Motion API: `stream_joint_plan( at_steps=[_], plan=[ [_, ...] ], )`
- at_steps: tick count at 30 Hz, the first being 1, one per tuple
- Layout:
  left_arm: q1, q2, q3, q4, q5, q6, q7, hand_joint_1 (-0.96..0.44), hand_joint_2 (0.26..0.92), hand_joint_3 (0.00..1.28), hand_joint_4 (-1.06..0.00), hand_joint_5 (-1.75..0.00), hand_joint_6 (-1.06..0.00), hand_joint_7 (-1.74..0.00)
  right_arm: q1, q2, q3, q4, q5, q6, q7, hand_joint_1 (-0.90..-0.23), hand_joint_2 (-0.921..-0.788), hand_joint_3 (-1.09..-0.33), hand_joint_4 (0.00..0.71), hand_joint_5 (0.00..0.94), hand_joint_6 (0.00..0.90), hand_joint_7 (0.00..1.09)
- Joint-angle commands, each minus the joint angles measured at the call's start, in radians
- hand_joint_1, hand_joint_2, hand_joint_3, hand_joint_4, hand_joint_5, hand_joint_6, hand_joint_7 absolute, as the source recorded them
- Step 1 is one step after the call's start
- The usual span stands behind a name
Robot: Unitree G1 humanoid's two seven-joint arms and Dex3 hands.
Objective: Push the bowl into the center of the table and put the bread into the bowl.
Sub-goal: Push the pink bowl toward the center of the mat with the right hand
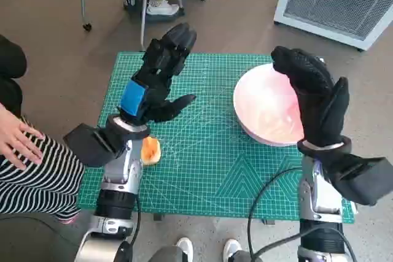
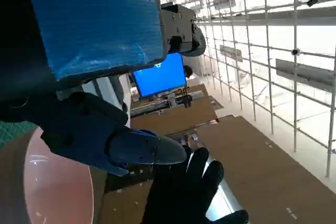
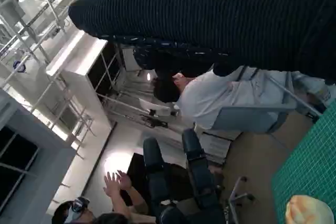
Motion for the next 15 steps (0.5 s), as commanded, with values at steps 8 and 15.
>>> stream_joint_plan(
  at_steps=[8, 15],
  plan=[
    [0.004, 0.007, 0.005, -0.006, 0.0, -0.006, 0.0, -0.42, 0.921, 0.22, -0.15, 0.0, 0.0, -0.47, 0.006, 0.001, -0.002, 0.008, 0.005, 0.007, 0.006, -0.67, -0.921, -0.669, 0.17, 0.001, 0.087, 0.4],
    [0.008, 0.005, 0.005, -0.01, -0.001, -0.007, 0.001, -0.42, 0.921, 0.22, -0.15, 0.0, 0.0, -0.47, 0.005, 0.0, -0.001, 0.009, 0.005, 0.005, 0.01, -0.673, -0.921, -0.668, 0.17, 0.001, 0.087, 0.4]
  ],
)
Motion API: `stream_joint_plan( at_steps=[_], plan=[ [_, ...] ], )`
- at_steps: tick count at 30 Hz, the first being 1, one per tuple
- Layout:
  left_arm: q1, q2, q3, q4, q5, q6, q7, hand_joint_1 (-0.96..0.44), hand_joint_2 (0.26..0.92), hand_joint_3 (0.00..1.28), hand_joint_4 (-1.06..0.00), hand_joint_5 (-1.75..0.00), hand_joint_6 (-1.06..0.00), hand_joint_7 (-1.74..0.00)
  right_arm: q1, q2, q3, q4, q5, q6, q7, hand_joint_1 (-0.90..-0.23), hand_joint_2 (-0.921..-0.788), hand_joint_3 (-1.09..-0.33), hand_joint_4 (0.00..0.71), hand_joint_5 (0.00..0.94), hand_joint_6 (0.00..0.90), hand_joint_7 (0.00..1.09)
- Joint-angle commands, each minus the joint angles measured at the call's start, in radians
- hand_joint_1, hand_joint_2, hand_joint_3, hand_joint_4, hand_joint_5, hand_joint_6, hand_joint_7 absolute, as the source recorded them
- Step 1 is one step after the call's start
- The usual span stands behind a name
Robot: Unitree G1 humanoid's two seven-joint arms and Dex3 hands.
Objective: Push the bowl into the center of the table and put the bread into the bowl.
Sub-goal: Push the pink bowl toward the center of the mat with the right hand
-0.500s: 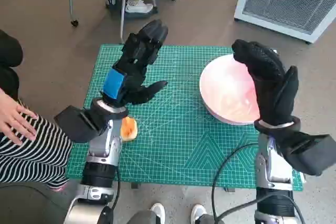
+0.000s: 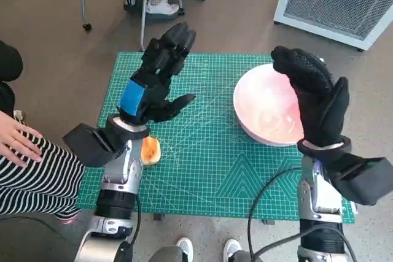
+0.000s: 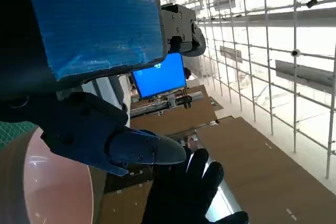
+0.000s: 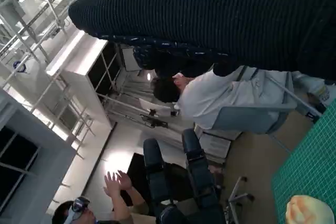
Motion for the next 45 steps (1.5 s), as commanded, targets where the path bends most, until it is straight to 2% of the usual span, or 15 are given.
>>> stream_joint_plan(
  at_steps=[1, 8, 15, 19, 24, 27, 28, 31, 38, 42, 45],
  plan=[
    [0.009, 0.004, 0.003, -0.011, 0.0, -0.007, 0.001, -0.42, 0.921, 0.22, -0.15, 0.0, 0.0, -0.47, 0.004, 0.0, -0.001, 0.011, 0.005, 0.005, 0.008, -0.671, -0.921, -0.668, 0.17, 0.001, 0.087, 0.4],
    [0.012, 0.006, 0.006, -0.006, -0.005, -0.01, -0.004, -0.43, 0.921, 0.22, -0.15, 0.0, 0.0, -0.47, 0.0, -0.001, 0.001, 0.01, 0.003, 0.01, 0.009, -0.659, -0.921, -0.671, 0.169, 0.0, 0.086, 0.4],
    [0.016, 0.009, 0.011, 0.0, -0.006, -0.016, -0.006, -0.44, 0.921, 0.22, -0.15, 0.0, 0.0, -0.47, 0.0, -0.018, -0.014, 0.016, 0.015, 0.012, 0.021, -0.657, -0.921, -0.671, 0.17, 0.0, 0.086, 0.4],
    [0.015, 0.011, 0.015, 0.012, -0.008, -0.023, -0.009, -0.44, 0.921, 0.22, -0.16, -0.01, 0.0, -0.47, -0.002, -0.038, -0.036, 0.026, 0.032, 0.012, 0.036, -0.657, -0.921, -0.67, 0.169, 0.0, 0.087, 0.4],
    [0.019, 0.012, 0.02, 0.013, -0.008, -0.025, -0.01, -0.45, 0.921, 0.22, -0.16, -0.01, 0.0, -0.48, -0.012, -0.086, -0.09, 0.062, 0.051, 0.0, 0.044, -0.664, -0.921, -0.672, 0.153, 0.0, 0.086, 0.4],
    [0.022, 0.013, 0.023, 0.014, -0.009, -0.025, -0.011, -0.45, 0.921, 0.22, -0.16, -0.01, 0.0, -0.48, -0.025, -0.109, -0.127, 0.112, 0.041, -0.024, 0.023, -0.67, -0.921, -0.676, 0.145, 0.0, 0.077, 0.39],
    [0.022, 0.014, 0.026, 0.017, -0.01, -0.027, -0.013, -0.45, 0.921, 0.22, -0.16, -0.01, 0.0, -0.48, -0.033, -0.116, -0.143, 0.138, 0.027, -0.037, 0.002, -0.653, -0.921, -0.707, 0.099, 0.0, 0.049, 0.37],
    [0.021, 0.018, 0.035, 0.032, -0.014, -0.033, -0.017, -0.45, 0.921, 0.22, -0.16, -0.01, 0.0, -0.47, -0.06, -0.141, -0.185, 0.232, -0.018, -0.078, -0.068, -0.659, -0.921, -0.72, 0.11, 0.029, 0.065, 0.37],
    [0.013, 0.024, 0.052, 0.069, -0.01, -0.058, -0.015, -0.48, 0.921, 0.22, -0.17, -0.01, -0.01, -0.47, -0.126, -0.189, -0.227, 0.461, -0.076, -0.137, -0.173, -0.653, -0.921, -0.784, 0.115, 0.016, 0.008, 0.4],
    [0.01, 0.027, 0.058, 0.082, -0.003, -0.074, -0.002, -0.5, 0.921, 0.24, -0.19, -0.01, -0.01, -0.46, -0.168, -0.212, -0.243, 0.596, -0.078, -0.139, -0.208, -0.644, -0.921, -0.806, 0.113, 0.011, 0.001, 0.39],
    [0.007, 0.029, 0.062, 0.093, 0.007, -0.09, 0.012, -0.51, 0.921, 0.24, -0.2, -0.02, -0.02, -0.46, -0.197, -0.22, -0.256, 0.688, -0.063, -0.12, -0.209, -0.631, -0.921, -0.818, 0.111, 0.008, 0.0, 0.38]
  ],
)
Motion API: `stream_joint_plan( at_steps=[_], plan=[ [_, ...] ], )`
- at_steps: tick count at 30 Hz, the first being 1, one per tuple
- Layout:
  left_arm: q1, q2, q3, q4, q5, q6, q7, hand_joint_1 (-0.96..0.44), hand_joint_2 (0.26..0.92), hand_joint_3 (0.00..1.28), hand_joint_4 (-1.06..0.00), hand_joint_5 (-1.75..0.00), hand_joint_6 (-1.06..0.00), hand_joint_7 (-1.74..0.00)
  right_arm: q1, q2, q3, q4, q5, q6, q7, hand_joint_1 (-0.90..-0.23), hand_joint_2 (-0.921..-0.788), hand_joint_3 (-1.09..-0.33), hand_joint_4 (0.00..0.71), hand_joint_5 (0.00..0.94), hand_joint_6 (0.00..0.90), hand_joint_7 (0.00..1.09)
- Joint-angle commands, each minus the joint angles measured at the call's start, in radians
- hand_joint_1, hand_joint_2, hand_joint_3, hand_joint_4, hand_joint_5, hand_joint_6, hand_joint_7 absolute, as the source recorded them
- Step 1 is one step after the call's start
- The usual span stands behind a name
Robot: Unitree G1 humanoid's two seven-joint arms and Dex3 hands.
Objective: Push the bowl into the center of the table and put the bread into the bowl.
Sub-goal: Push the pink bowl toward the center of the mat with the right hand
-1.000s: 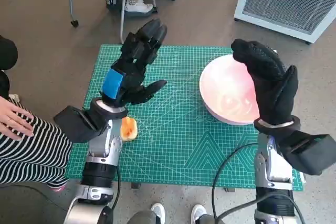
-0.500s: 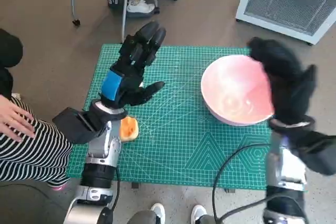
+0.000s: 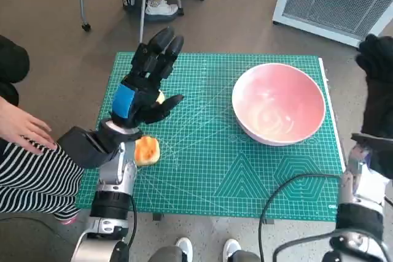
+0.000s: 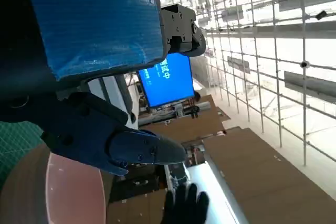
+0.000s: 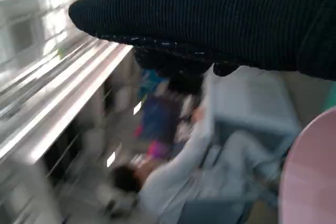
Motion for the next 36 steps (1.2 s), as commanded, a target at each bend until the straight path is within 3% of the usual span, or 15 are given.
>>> stream_joint_plan(
  at_steps=[1, 5, 14, 23, 36],
  plan=[
    [-0.009, 0.008, 0.013, 0.021, 0.013, -0.038, 0.022, -0.51, 0.921, 0.25, -0.2, -0.02, -0.03, -0.46, -0.038, -0.011, -0.021, 0.154, 0.013, 0.031, -0.014, -0.621, -0.921, -0.823, 0.108, 0.006, 0.0, 0.38],
    [-0.012, 0.012, 0.016, 0.037, 0.02, -0.056, 0.034, -0.52, 0.921, 0.25, -0.21, -0.02, -0.04, -0.45, -0.065, -0.012, -0.033, 0.247, 0.03, 0.064, 0.012, -0.591, -0.921, -0.839, 0.1, 0.003, -0.001, 0.37],
    [-0.015, 0.018, 0.016, 0.059, 0.022, -0.083, 0.043, -0.52, 0.921, 0.25, -0.23, -0.01, -0.09, -0.39, -0.106, -0.001, -0.02, 0.394, 0.014, 0.127, 0.009, -0.574, -0.921, -0.847, 0.096, 0.003, 0.008, 0.34],
    [-0.011, 0.029, 0.018, 0.058, 0.017, -0.086, 0.04, -0.52, 0.921, 0.25, -0.23, -0.01, -0.11, -0.37, -0.13, 0.056, -0.007, 0.463, 0.021, 0.191, 0.034, -0.546, -0.921, -0.856, 0.087, 0.001, 0.031, 0.3],
    [0.0, 0.043, 0.021, 0.04, 0.019, -0.082, 0.046, -0.51, 0.921, 0.24, -0.24, -0.01, -0.13, -0.35, -0.175, 0.134, 0.003, 0.485, 0.022, 0.254, 0.059, -0.601, -0.921, -0.817, 0.093, 0.004, 0.081, 0.26]
  ],
)
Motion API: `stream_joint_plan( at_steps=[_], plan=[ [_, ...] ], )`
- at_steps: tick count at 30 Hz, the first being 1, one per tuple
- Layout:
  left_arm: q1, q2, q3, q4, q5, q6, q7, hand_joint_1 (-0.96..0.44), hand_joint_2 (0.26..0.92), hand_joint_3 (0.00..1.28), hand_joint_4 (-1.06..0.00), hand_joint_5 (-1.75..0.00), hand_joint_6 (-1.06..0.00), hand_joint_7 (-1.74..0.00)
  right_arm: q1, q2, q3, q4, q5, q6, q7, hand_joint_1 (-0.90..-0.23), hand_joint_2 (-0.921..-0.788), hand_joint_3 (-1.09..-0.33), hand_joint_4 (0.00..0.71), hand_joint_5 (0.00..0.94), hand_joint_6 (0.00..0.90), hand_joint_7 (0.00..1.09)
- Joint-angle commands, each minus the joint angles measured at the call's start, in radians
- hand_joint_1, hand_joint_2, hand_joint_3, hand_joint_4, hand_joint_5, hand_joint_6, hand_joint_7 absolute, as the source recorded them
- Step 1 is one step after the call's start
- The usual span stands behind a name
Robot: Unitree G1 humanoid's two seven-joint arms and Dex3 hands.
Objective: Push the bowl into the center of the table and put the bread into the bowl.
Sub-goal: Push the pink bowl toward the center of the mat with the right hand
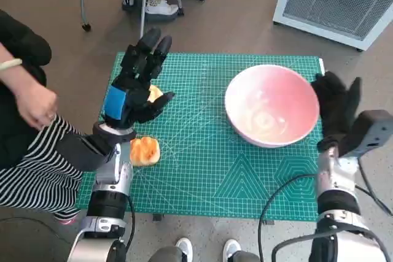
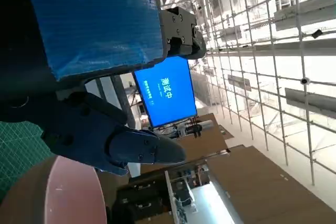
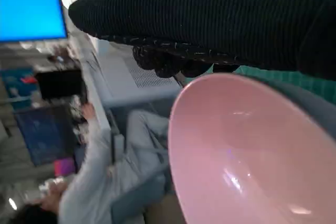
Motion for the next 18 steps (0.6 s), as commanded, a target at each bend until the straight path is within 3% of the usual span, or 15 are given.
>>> stream_joint_plan(
  at_steps=[1, 18],
  plan=[
    [0.004, 0.015, 0.004, -0.015, 0.008, -0.005, 0.004, -0.51, 0.921, 0.24, -0.24, -0.01, -0.13, -0.35, -0.015, 0.04, 0.004, 0.021, 0.0, 0.038, 0.024, -0.605, -0.921, -0.816, 0.093, 0.004, 0.081, 0.26],
    [0.027, 0.018, 0.003, -0.044, 0.003, 0.012, 0.016, -0.51, 0.921, 0.24, -0.24, 0.0, -0.16, -0.32, -0.056, 0.11, 0.022, 0.025, -0.005, 0.064, 0.05, -0.565, -0.921, -0.852, 0.099, 0.003, 0.082, 0.22]
  ],
)
